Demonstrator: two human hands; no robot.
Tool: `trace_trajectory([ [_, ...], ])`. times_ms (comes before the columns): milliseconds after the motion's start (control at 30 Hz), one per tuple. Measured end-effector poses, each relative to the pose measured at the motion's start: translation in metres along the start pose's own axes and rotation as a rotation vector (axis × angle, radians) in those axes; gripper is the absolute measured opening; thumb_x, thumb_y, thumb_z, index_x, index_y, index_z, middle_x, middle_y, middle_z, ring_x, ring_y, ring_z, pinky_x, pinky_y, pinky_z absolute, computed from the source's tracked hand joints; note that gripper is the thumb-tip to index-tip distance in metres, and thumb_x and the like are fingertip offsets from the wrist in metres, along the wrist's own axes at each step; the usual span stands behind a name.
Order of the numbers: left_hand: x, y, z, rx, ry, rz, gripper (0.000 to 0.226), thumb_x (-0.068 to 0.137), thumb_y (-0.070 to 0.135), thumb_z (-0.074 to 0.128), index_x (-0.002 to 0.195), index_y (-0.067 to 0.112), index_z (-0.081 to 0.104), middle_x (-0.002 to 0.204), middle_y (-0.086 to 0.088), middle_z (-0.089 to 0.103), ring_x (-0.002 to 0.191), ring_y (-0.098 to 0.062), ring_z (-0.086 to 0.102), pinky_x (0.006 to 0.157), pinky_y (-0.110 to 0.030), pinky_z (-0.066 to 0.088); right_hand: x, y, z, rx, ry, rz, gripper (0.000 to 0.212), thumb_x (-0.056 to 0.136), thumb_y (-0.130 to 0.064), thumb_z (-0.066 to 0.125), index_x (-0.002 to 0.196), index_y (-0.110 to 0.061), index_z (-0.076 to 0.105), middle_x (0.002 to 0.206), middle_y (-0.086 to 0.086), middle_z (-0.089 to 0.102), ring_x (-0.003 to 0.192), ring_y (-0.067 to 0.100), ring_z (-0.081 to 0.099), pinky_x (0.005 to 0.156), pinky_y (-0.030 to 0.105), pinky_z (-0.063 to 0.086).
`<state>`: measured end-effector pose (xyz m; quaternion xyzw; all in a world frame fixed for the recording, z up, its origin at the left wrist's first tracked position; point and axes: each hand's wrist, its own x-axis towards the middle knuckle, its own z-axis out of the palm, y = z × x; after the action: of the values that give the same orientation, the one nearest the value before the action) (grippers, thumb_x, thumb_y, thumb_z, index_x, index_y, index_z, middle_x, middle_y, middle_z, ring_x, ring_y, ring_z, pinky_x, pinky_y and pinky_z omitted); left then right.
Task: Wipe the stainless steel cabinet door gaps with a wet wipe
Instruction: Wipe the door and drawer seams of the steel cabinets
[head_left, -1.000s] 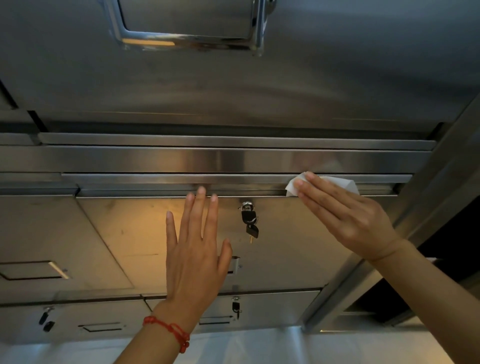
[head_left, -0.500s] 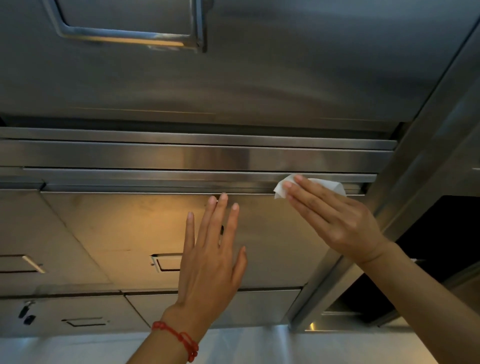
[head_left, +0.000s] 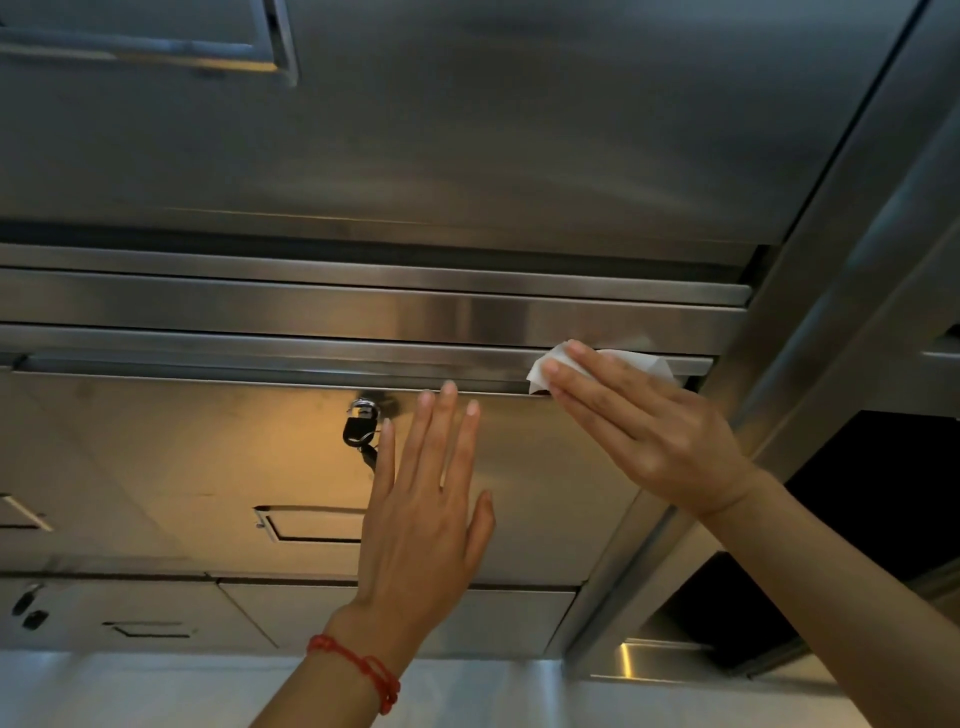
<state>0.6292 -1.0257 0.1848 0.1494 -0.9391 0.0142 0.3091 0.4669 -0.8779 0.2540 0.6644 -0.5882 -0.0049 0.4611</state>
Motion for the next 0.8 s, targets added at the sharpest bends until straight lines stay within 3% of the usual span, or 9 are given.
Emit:
trace_trajectory([
  [167, 0.000, -0.002, 0.007, 0.017, -0.028, -0.022, 0.064, 0.087, 0.032, 0.035, 0.143, 0.004, 0.024, 0.151, -0.018, 0.022, 0.141, -0.032, 0.019, 0.111, -0.049, 0.016, -0.004, 0.005, 0.006, -0.039, 0.019, -0.040, 0.028, 0.091, 0.005, 0.055, 0.118, 0.001, 0.063, 0.126, 0.017, 0.057, 0.118, 0.031, 0.055, 0.098, 0.041, 0.046],
  [467, 0.002, 0.004, 0.010, -0.009, -0.007, -0.019, 0.063, 0.085, 0.029, 0.036, 0.141, 0.001, 0.032, 0.149, -0.022, 0.022, 0.139, -0.036, 0.021, 0.112, -0.045, 0.012, -0.005, 0.009, 0.011, -0.025, 0.024, -0.068, 0.031, 0.088, 0.003, 0.064, 0.119, 0.002, 0.062, 0.127, 0.018, 0.057, 0.119, 0.031, 0.054, 0.092, 0.039, 0.052],
  [800, 0.003, 0.003, 0.010, -0.026, -0.007, -0.014, 0.063, 0.084, 0.027, 0.037, 0.141, 0.000, 0.032, 0.150, -0.022, 0.021, 0.140, -0.032, 0.015, 0.113, -0.044, 0.009, 0.003, 0.015, 0.005, -0.025, -0.007, -0.155, 0.030, 0.091, 0.001, 0.059, 0.120, 0.003, 0.061, 0.127, 0.018, 0.057, 0.120, 0.030, 0.054, 0.091, 0.037, 0.052],
])
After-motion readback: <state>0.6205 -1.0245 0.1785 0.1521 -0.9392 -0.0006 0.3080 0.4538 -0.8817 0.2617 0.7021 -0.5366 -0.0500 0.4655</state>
